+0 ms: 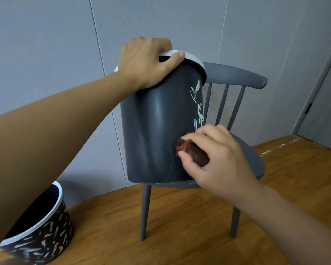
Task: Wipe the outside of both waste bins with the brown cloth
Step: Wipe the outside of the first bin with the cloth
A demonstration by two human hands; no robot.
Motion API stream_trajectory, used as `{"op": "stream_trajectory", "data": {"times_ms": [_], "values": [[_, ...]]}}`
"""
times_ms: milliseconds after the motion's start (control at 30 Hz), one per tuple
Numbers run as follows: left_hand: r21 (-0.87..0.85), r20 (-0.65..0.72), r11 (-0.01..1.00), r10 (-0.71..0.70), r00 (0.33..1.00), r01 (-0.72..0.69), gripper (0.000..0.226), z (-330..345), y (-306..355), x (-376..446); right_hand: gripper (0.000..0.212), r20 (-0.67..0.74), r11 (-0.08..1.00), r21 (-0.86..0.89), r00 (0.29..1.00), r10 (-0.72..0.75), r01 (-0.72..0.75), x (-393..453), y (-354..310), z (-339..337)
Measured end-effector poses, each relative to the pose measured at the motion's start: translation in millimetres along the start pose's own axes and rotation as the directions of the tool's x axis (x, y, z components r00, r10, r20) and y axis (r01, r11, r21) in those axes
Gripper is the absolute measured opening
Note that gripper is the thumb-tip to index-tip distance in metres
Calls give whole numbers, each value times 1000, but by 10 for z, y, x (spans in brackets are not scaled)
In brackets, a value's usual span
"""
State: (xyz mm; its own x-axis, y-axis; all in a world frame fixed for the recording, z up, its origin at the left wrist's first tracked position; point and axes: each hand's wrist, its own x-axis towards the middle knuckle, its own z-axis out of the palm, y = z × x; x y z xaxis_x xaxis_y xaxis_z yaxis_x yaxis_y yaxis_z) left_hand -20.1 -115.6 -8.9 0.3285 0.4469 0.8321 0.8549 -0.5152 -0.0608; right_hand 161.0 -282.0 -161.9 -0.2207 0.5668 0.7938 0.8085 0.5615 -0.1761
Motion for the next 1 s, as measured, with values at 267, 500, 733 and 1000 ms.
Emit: {"op": "stream_trajectory", "data": {"times_ms": [267,500,733,1000], "values": [[-4,-4,1000,4,1000,-4,58,7,24,-5,23,135,987,-25,979,-151,156,-31,-179,-60],[-29,1,1000,-7,1000,7,56,1,-26,-17,23,379,966,104,888,-259,237,-171,-112,-117],[-58,-5,997,-43,999,43,52,-5,-122,-50,29,0,994,98,999,47,-46,-71,253,-365],[-100,-17,995,-26,999,25,52,-25,-117,-78,33,8,986,162,999,40,-40,-273,166,74]]}}
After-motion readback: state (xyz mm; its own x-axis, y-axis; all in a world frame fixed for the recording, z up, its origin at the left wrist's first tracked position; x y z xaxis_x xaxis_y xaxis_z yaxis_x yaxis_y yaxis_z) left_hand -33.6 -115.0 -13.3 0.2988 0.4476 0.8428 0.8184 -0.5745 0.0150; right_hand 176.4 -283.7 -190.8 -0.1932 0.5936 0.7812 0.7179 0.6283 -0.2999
